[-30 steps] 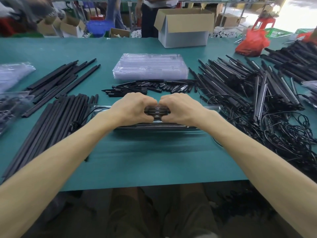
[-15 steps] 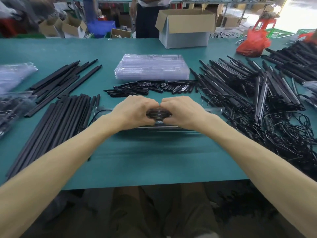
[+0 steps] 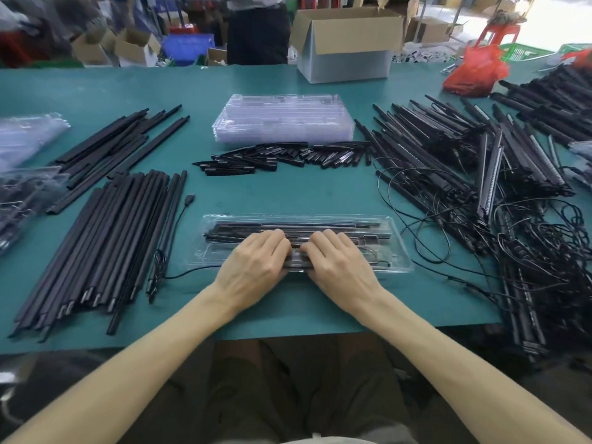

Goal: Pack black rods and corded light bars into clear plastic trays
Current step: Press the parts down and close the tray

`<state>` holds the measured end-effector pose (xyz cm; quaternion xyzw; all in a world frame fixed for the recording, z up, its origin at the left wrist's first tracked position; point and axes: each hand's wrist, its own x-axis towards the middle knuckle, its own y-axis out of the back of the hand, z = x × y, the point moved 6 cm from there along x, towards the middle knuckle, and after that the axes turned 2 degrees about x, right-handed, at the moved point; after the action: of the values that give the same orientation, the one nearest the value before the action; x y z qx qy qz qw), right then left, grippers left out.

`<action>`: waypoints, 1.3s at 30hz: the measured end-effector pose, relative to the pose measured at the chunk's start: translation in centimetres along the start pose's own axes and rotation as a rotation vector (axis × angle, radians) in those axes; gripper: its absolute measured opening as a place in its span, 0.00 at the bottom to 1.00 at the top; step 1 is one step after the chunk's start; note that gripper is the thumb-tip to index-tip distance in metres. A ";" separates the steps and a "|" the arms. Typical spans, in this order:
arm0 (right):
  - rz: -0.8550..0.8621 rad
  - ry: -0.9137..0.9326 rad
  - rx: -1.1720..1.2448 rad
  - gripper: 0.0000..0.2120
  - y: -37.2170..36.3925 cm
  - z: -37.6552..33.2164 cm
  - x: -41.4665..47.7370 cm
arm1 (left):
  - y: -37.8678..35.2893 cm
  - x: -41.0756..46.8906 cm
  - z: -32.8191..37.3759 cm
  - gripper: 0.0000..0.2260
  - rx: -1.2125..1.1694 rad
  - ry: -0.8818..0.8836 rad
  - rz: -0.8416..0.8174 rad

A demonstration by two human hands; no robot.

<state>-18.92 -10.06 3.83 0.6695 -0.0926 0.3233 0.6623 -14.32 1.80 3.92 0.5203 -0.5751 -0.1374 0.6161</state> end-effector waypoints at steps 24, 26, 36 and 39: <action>-0.073 0.055 0.033 0.03 0.1 -0.3 0.5 | 0.2 -0.5 0.1 0.05 -0.065 -0.005 0.014; -0.100 0.056 0.038 0.04 0.0 -0.3 0.5 | 0.4 -0.5 0.0 0.04 -0.081 -0.001 0.009; -0.262 0.027 0.188 0.22 0.4 1.3 -0.4 | 0.3 -2.0 -3.1 0.24 -0.355 0.075 -0.330; -0.203 -0.017 0.214 0.22 0.7 1.2 -1.8 | 0.6 -2.5 -4.2 0.25 -0.405 0.117 -0.352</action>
<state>-20.31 -11.79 3.56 0.7448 0.0050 0.2569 0.6158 -11.77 5.98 3.80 0.4857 -0.3999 -0.3242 0.7065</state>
